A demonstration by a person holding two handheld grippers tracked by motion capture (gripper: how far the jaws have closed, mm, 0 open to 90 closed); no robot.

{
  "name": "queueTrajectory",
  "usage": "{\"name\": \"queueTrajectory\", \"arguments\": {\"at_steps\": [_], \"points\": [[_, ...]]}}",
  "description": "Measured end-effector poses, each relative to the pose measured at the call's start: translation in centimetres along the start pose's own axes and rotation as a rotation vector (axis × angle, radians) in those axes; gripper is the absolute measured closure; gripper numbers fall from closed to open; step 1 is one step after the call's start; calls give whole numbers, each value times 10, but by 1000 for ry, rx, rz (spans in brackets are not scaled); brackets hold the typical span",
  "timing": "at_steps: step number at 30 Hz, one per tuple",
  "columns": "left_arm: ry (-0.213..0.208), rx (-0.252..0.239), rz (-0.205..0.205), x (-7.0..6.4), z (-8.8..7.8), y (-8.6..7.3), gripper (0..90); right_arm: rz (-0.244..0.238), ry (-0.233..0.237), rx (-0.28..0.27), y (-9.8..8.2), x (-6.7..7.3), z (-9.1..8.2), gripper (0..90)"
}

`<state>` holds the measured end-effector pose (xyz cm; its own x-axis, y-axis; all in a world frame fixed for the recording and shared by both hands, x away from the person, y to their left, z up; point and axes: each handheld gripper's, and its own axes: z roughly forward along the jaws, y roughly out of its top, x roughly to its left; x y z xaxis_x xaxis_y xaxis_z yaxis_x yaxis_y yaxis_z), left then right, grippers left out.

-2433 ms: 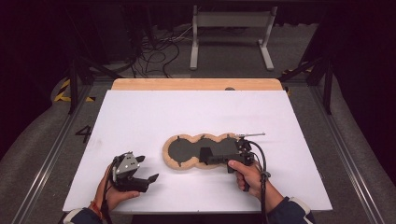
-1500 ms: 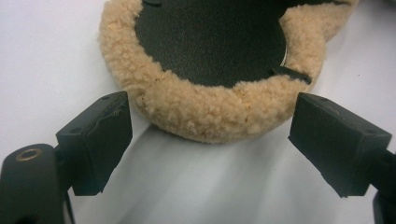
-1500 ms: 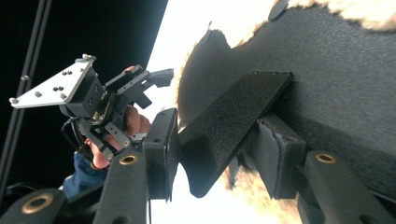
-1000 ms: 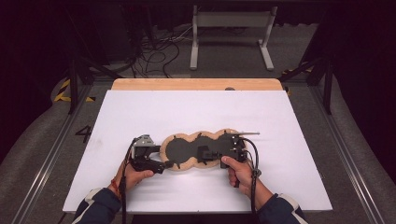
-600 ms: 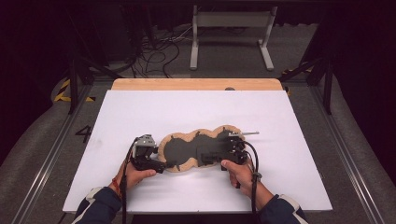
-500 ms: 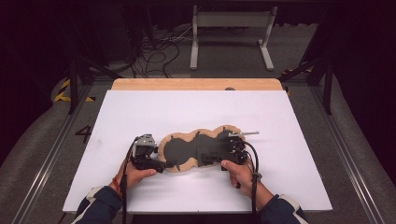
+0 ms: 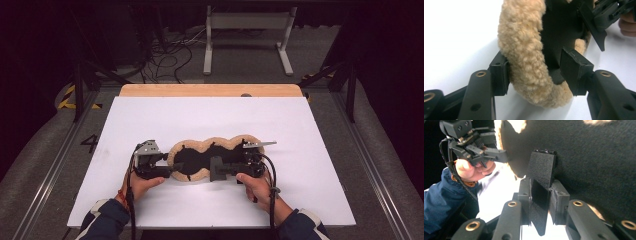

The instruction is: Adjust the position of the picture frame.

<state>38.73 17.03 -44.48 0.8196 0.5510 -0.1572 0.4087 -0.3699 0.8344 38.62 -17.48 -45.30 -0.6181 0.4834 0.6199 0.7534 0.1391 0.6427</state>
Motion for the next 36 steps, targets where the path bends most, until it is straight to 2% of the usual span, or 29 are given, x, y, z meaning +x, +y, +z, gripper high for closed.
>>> {"name": "queueTrajectory", "arguments": {"at_steps": [1,2,3,7,11,12,13,15,19,20,22,24,25,26,30,31,36], "points": [[7,-6,10,-1,-2,1,476,-12,-6,3,0,1,0,760],[35,-17,29,-2,-3,2,486,-25,-13,6,0,2,1,767],[35,-17,29,-2,-3,2,493,-25,-13,6,0,2,1,767],[70,-24,63,-4,-6,4,500,-78,-47,4,-1,9,4,775],[72,-27,64,-4,-6,3,497,-107,-63,-2,-2,10,5,774],[77,-33,65,-3,-5,2,486,-112,-64,-4,-3,10,5,775],[79,-32,45,-2,-3,2,467,-118,-68,-4,-3,10,5,775],[72,-18,30,1,0,-1,402,-124,-74,-3,-3,10,5,775],[64,28,34,4,6,-3,299,-127,-77,-4,-4,9,5,776],[62,36,43,4,7,-3,310,-132,-79,-3,-4,10,5,776],[47,44,34,4,11,-3,302,-134,-80,-3,-4,10,5,776],[18,65,50,3,16,-3,343,-136,-82,-3,-4,11,5,774],[18,65,50,3,16,-3,361,-137,-83,-3,-4,10,5,774],[26,79,73,1,18,-1,355,-138,-84,-3,-4,11,5,774],[34,81,68,2,18,0,374,-146,-90,-4,-3,11,5,776],[53,82,82,0,18,1,374,-147,-93,-5,-3,11,5,776],[86,82,102,-3,19,4,372,-160,-112,-5,-3,12,4,787]]}}
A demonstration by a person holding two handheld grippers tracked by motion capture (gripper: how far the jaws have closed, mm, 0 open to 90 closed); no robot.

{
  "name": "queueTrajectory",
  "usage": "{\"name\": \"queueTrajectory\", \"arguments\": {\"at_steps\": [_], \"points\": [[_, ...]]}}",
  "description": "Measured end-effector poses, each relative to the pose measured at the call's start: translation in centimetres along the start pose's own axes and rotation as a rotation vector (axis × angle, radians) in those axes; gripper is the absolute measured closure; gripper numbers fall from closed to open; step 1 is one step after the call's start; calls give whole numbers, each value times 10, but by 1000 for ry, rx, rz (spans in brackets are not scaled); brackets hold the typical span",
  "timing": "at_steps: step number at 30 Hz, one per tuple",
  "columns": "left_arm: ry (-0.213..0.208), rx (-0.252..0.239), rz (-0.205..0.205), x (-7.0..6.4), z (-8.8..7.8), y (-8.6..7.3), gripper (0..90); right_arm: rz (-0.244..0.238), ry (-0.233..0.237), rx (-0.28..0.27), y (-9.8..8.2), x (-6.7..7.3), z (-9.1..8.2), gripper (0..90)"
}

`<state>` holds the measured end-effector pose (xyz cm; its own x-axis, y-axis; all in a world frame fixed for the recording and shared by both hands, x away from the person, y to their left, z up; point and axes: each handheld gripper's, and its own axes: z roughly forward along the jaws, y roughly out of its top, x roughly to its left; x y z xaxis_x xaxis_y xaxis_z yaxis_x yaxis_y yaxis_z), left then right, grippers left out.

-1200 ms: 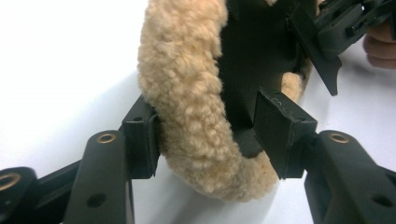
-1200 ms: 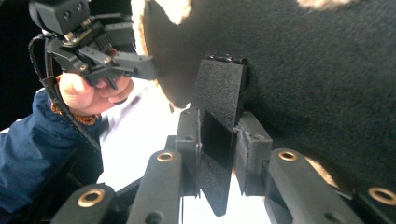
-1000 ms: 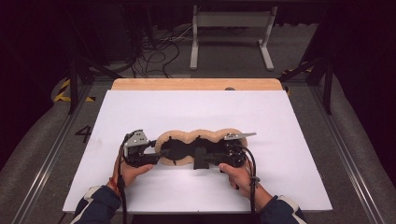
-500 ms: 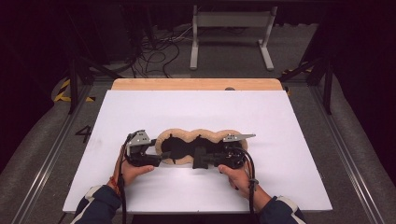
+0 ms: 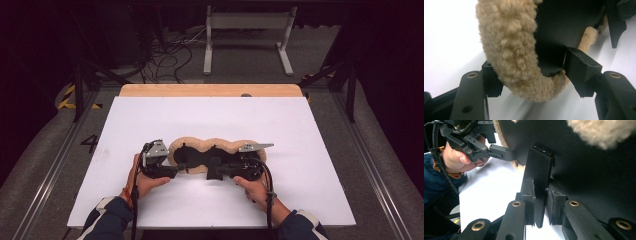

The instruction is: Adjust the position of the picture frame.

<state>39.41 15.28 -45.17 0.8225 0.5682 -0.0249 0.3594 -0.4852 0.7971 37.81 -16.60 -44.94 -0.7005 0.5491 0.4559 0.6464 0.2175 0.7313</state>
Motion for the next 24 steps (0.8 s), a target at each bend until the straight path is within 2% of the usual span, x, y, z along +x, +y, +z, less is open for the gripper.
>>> {"name": "queueTrajectory", "arguments": {"at_steps": [7,15,24], "points": [[40,-5,31,0,2,3,393,-19,-19,0,2,0,0,788],[107,5,70,-6,5,6,415,-22,-34,-1,2,0,-2,783],[116,10,84,-8,4,6,435,-33,-53,2,1,0,-3,784]]}}
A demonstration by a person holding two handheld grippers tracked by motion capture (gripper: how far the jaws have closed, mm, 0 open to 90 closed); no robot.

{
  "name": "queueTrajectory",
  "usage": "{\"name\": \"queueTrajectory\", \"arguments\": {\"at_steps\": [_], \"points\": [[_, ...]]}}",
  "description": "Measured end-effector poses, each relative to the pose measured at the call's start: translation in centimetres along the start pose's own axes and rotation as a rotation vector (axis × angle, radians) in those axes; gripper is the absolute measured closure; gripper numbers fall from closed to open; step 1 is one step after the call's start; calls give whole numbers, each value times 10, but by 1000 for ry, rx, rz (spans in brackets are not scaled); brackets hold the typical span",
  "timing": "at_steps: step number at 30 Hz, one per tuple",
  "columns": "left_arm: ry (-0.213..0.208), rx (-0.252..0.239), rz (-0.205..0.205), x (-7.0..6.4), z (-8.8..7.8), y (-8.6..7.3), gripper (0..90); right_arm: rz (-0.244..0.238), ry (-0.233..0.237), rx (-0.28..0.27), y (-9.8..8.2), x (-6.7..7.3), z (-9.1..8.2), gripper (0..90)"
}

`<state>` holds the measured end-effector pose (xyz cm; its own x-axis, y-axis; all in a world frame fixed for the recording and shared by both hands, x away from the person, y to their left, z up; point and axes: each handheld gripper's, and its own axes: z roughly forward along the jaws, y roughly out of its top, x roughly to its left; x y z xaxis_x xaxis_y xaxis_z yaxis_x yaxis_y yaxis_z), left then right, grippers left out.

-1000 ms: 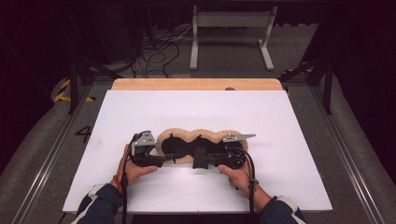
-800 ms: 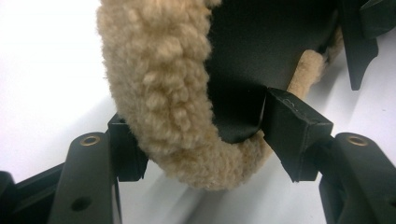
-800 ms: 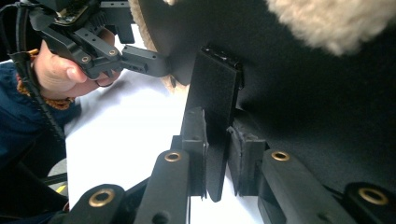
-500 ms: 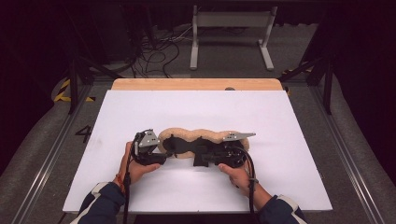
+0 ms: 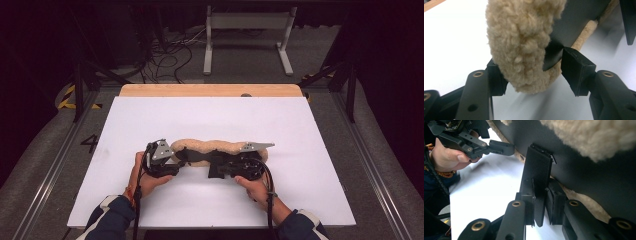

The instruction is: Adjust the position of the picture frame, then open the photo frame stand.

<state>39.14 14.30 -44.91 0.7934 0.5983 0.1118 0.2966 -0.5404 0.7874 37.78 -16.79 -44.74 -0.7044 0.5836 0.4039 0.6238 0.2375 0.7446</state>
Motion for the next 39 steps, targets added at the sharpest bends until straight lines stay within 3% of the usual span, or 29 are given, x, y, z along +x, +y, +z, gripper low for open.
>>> {"name": "queueTrajectory", "arguments": {"at_steps": [8,13,17,27,33,39], "points": [[12,8,10,-3,-2,-1,449,-11,-13,4,-2,2,0,781],[24,18,44,-6,-5,-2,468,-40,-25,14,-4,4,-1,781],[17,16,44,-6,-6,-2,481,-76,-26,26,-5,2,-2,788],[-1,18,55,-7,-10,-4,514,-86,-38,41,-7,3,-3,793],[-5,24,75,-8,-12,-5,536,-100,-78,31,-13,9,-3,788],[-31,15,58,-7,-14,-6,545,-116,-93,44,-16,11,-4,738]]}}
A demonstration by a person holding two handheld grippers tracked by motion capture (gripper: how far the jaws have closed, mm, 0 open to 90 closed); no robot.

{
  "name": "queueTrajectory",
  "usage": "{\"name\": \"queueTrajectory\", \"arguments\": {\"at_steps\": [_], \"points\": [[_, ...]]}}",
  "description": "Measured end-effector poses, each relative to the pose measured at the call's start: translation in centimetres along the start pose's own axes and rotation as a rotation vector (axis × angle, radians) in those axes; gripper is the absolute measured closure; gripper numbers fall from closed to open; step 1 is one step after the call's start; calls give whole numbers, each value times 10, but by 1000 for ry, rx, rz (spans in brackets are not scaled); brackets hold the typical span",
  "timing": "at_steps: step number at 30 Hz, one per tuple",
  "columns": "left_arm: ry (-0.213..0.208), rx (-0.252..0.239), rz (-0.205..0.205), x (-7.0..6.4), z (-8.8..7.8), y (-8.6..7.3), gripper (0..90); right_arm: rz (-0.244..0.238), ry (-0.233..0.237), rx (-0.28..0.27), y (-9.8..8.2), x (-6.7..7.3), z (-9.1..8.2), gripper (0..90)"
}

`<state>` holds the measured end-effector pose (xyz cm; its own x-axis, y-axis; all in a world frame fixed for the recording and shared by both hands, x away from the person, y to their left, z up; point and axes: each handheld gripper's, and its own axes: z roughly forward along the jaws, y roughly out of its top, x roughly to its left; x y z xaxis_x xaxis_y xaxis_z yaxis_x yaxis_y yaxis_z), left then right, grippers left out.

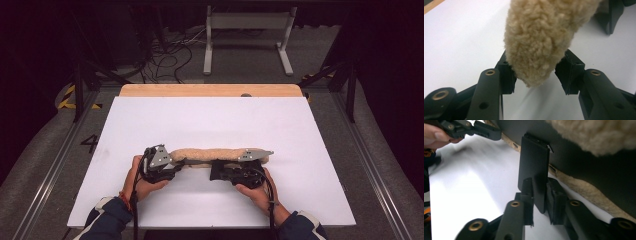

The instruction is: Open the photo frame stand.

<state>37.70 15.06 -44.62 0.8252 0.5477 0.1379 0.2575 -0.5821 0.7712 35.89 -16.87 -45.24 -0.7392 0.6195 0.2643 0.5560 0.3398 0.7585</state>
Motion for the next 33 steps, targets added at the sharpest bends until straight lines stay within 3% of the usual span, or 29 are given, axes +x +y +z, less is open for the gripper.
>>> {"name": "queueTrajectory", "arguments": {"at_steps": [6,8,15,20,26,33], "points": [[-13,-5,2,0,-2,-1,547,-57,-39,12,-4,3,-10,733],[-17,-9,-2,0,-2,-1,547,-89,-65,12,-9,6,-21,730],[-18,-14,8,-2,-8,-1,545,-139,-89,-4,-22,8,-47,725],[-15,-35,12,-3,-17,-2,550,-185,-141,-30,-32,11,-74,724],[-16,-90,7,-1,-32,-2,523,-147,-199,-115,-39,1,-105,721],[-18,-155,6,-2,-44,0,451,-117,-268,-182,-37,-8,-118,744]]}}
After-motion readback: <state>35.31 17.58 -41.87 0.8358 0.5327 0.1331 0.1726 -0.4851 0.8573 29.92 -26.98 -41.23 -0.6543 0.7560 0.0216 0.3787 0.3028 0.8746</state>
